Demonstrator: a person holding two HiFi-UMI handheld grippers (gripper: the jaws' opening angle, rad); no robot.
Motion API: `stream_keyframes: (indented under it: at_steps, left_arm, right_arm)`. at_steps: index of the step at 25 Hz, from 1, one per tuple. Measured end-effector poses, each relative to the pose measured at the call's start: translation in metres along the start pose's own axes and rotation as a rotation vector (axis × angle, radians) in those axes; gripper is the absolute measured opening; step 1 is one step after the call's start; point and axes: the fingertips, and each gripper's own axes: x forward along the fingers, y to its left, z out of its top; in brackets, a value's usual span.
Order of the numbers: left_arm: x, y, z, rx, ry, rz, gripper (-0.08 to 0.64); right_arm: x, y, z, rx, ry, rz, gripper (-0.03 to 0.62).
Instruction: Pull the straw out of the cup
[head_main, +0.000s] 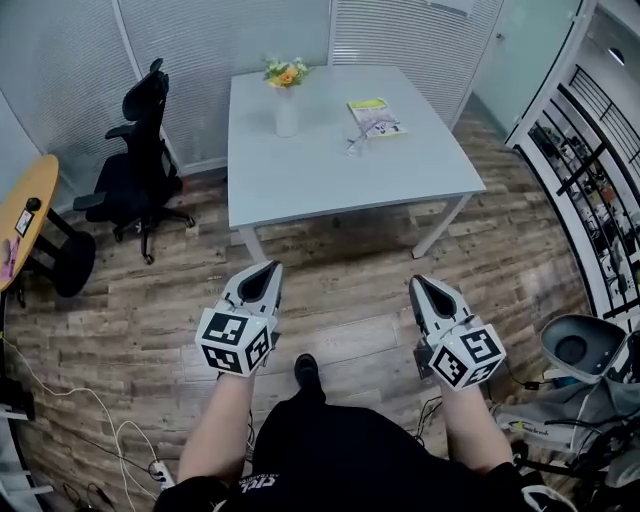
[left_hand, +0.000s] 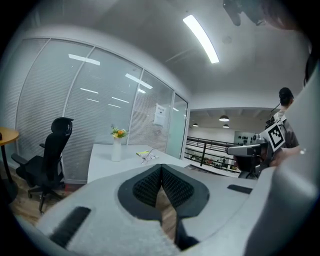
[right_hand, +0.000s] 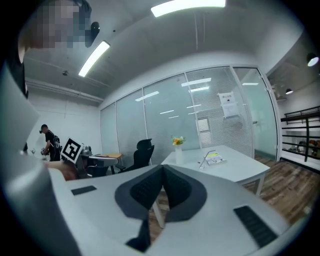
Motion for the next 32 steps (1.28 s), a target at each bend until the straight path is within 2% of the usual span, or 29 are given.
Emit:
stream_keyframes:
  at_steps: [5, 10, 20, 26, 32]
  left_arm:
    - [0.041, 0.050, 0.016, -0.001, -0.009, 0.007, 0.009]
    - [0.070, 0.084, 0.038, 0.013, -0.027, -0.005, 0.009]
    - [0.123, 0.107, 0.047, 0.009, -0.009, -0.011, 0.009]
    - [0.179, 0.116, 0.055, 0.023, 0.004, -0.008, 0.009]
    - [0.272, 0.127, 0.070, 0.016, 0.023, 0.023, 0.009]
  right_arm:
    - [0.068, -0.008, 0.014, -0.003, 0.013, 0.007, 0.006]
    - [0.112, -0.011, 0.038, -0.013, -0.015, 0.014, 0.006]
    - [0.164, -0.041, 0.045, 0.021, -0.029, 0.029, 0.008]
    - [0.205, -0.087, 0.051, 0.036, -0.036, 0.053, 0.015]
    - [0.262, -0.168, 0.065, 0.054, -0.041, 0.081, 0.020]
